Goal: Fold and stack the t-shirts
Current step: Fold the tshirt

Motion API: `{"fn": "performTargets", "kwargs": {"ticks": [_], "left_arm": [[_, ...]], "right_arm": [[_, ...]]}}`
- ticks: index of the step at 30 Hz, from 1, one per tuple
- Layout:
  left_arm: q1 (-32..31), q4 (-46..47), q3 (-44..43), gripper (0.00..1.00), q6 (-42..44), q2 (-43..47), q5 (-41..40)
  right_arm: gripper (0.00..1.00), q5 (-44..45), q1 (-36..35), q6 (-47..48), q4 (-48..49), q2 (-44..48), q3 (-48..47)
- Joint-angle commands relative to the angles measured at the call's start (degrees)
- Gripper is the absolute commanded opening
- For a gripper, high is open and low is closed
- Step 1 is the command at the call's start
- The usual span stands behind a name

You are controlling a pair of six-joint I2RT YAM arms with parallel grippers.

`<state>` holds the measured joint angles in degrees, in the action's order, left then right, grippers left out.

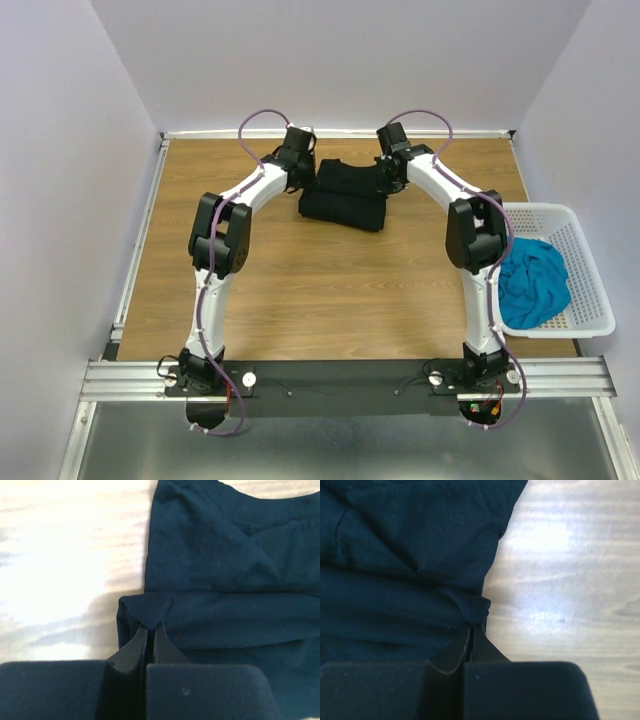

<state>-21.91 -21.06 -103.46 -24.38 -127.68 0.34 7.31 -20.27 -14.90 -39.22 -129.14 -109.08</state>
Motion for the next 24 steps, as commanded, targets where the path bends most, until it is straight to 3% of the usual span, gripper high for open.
{"fn": "performTargets", "kwargs": {"ticks": [1, 5, 11, 15, 18, 24], "left_arm": [[0.99, 2.96, -4.81, 0.0, 1.62, -3.44, -3.49], [1.26, 0.93, -5.26, 0.0, 0.48, -5.65, -4.3], [0.99, 3.57, 0.88, 0.0, -1.63, -4.34, -0.95], [0.64, 3.22, 11.57, 0.0, -6.19, -0.4, 1.31], [0.12, 3.83, 21.84, 0.0, -8.57, 3.39, 1.51], [-4.0, 3.4, 40.94, 0.0, -12.44, 19.2, 0.1]], "right_arm": [[0.01, 0.96, 1.38, 1.36, 3.54, -2.6, 0.44], [0.01, 0.16, 1.38, 2.06, 4.24, -3.92, 1.06], [0.01, -5.8, 1.38, 2.15, 5.21, -4.02, 3.69], [0.01, -15.19, 1.11, -0.82, 5.21, -2.17, 9.31], [0.01, -17.24, 0.15, -2.5, 5.03, 1.42, 16.58], [0.01, -18.38, -5.3, -3.21, 1.96, 11.88, 31.62]]}}
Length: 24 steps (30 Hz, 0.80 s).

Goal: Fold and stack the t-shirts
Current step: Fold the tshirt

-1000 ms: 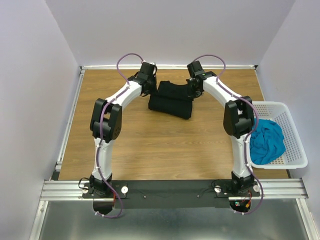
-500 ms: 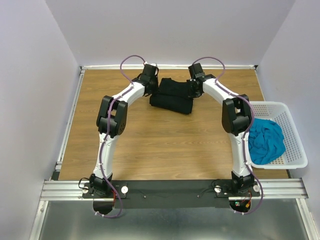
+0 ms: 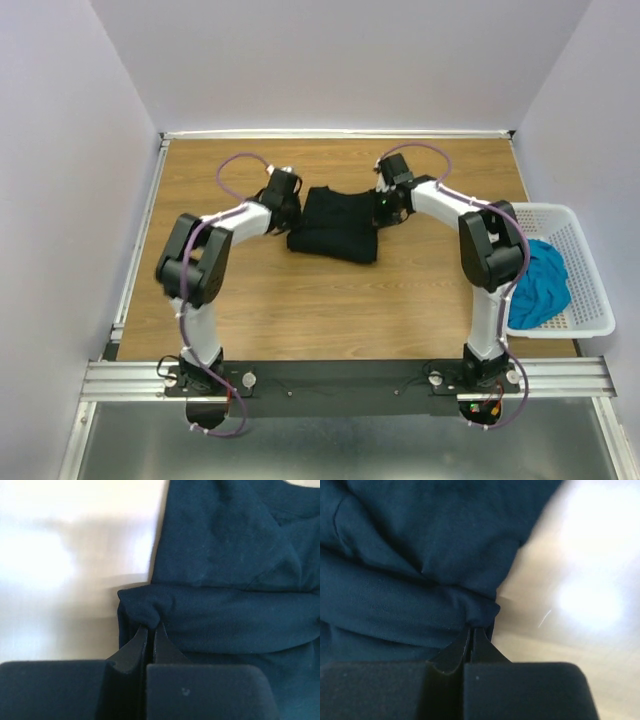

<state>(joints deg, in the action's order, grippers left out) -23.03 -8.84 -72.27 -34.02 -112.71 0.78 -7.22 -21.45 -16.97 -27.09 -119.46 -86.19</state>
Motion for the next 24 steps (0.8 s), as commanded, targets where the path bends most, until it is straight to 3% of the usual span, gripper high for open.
{"fn": "performTargets", "kwargs": {"ticks": [1, 6, 11, 15, 24], "left_arm": [[-3.6, -9.26, 15.17, 0.0, -4.02, 8.95, -0.34], [-6.68, -13.13, 25.59, 0.0, -6.41, 24.86, -3.4], [-6.68, -13.05, 21.74, 0.0, -0.62, 31.66, -7.71], [-6.68, -7.35, 17.17, 0.0, 6.15, 31.41, -8.42], [-4.31, -0.05, 12.68, 0.0, 7.21, 18.76, -7.63]], "right_arm": [[0.01, -4.46, -5.6, -1.22, -11.57, 5.69, 12.15], [0.0, -6.74, -7.73, -1.4, -15.36, 14.68, 17.2], [0.01, -3.24, -7.64, 0.62, -19.49, 19.0, 12.11], [0.01, -2.53, -7.46, 2.38, -19.84, 19.27, 9.73], [0.01, -0.25, -6.59, 2.65, -16.59, 14.26, 9.64]]}}
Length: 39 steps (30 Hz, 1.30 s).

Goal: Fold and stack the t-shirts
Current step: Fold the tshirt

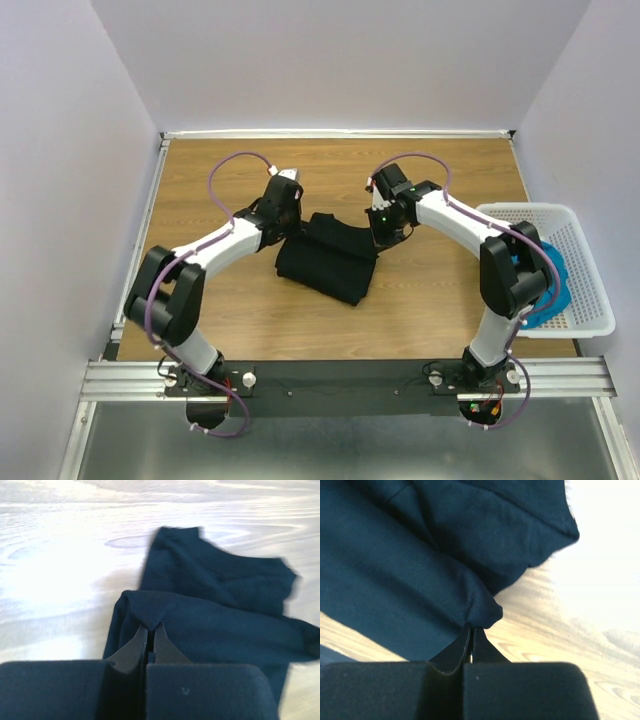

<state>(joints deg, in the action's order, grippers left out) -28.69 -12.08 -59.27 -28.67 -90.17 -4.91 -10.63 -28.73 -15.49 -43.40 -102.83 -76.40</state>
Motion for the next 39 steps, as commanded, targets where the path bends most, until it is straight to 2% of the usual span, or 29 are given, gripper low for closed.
{"fn": "performTargets", "kwargs": {"ticks": [1, 5, 11, 21, 25, 30, 34, 35, 36, 39], "left_arm": [[1.53, 3.63, -0.76, 0.0, 1.77, -6.05, -1.25], [1.44, 5.48, -2.26, 0.0, 0.37, -9.58, 1.21], [1.27, 6.8, -4.8, 0.01, 0.27, -9.24, 1.04], [-0.05, 6.63, -5.42, 0.04, 1.24, -8.35, -0.19], [-0.05, 6.28, -6.47, 0.05, 0.72, -10.81, -1.33], [-0.14, 6.27, -9.19, 0.13, -0.16, -14.5, -0.98], [-0.23, 6.19, -10.17, 0.23, 0.19, -14.69, -0.98], [-0.32, 6.1, -10.26, 0.32, 0.28, -13.55, -1.16], [-0.32, 5.75, -10.26, 0.37, 0.28, -12.84, -1.07], [-0.4, 4.7, -10.52, 0.56, 0.45, -8.89, -1.51]], "right_arm": [[0.01, 3.42, 0.95, 1.07, 0.06, -2.9, -0.06], [0.01, 5.18, 1.75, -0.15, 3.05, -3.34, 2.48], [0.01, 5.8, 2.45, -3.23, 6.83, -3.96, 7.05], [0.01, 11.5, 2.54, -8.51, 7.8, 1.83, 10.22], [0.01, 13.97, 2.54, -9.21, 7.98, 1.84, 10.83], [0.01, 16.08, 2.54, -11.57, 8.85, 0.7, 11.88], [0.19, 17.66, 2.45, -12.03, 8.94, 2.98, 12.07], [0.24, 17.93, 2.45, -11.59, 8.94, 3.85, 11.8], [0.36, 18.19, 2.36, -10.98, 8.86, 4.64, 11.54], [0.5, 19.24, 2.19, -9.57, 8.68, 8.51, 10.05]]}}
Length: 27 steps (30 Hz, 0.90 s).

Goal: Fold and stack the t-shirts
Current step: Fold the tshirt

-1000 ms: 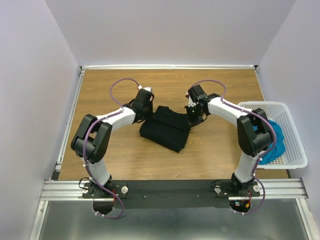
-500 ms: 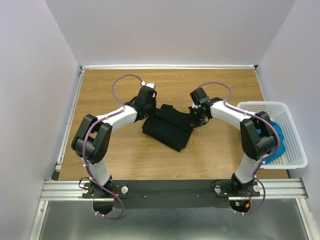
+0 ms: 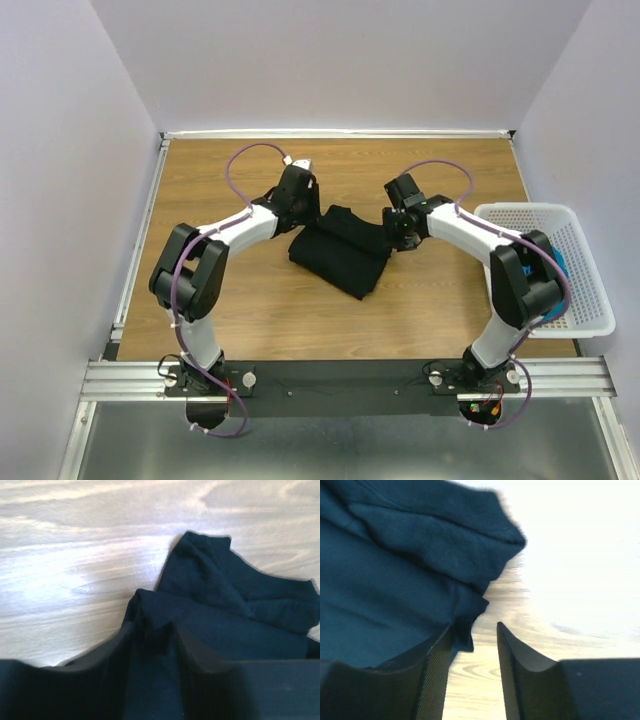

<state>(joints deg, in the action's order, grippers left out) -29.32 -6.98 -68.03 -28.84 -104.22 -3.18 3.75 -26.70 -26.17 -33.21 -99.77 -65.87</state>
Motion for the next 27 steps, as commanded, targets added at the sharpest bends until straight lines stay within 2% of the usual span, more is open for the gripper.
{"fn": "performTargets", "kwargs": {"ticks": [1, 2, 4, 5, 8, 10, 13, 19, 27], "left_arm": [[0.23, -0.75, -1.76, 0.62, 0.8, 6.3, -3.32], [0.14, -1.01, -1.67, 0.73, 0.89, 9.1, -3.76], [0.05, -2.15, -0.88, 0.79, 1.07, 13.49, -4.29], [0.05, -2.77, -0.35, 0.82, 0.81, 15.09, -4.81], [0.05, -4.7, 3.77, 0.82, -0.86, 21.15, -7.54], [0.05, -5.06, 8.34, 0.82, -2.0, 25.1, -8.33], [0.14, -5.59, 14.32, 0.78, -3.76, 29.41, -8.68], [0.05, -6.55, 20.82, 0.78, -5.96, 34.34, -8.51], [0.05, -7.87, 21.53, 0.78, -6.05, 36.64, -8.95]], "right_arm": [[0.52, 5.04, 0.07, 2.26, -1.51, 6.42, -1.01], [0.55, 4.61, -0.45, 3.14, -1.42, 7.91, -2.24], [0.58, 3.03, -1.51, 5.77, -0.98, 9.06, -4.26], [0.58, -0.81, -1.69, 6.83, -0.37, 9.41, -4.71], [0.56, -9.18, -3.18, 9.47, 2.97, 9.15, -5.15], [0.5, -15.05, -4.93, 10.0, 5.16, 7.4, -5.67], [0.45, -18.42, -8.35, 10.26, 6.75, 3.36, -7.78], [0.39, -16.67, -10.57, 10.35, 12.28, -2.36, -7.44], [0.3, -5.16, -9.43, 13.43, 15.11, -10.45, -9.54]]}}
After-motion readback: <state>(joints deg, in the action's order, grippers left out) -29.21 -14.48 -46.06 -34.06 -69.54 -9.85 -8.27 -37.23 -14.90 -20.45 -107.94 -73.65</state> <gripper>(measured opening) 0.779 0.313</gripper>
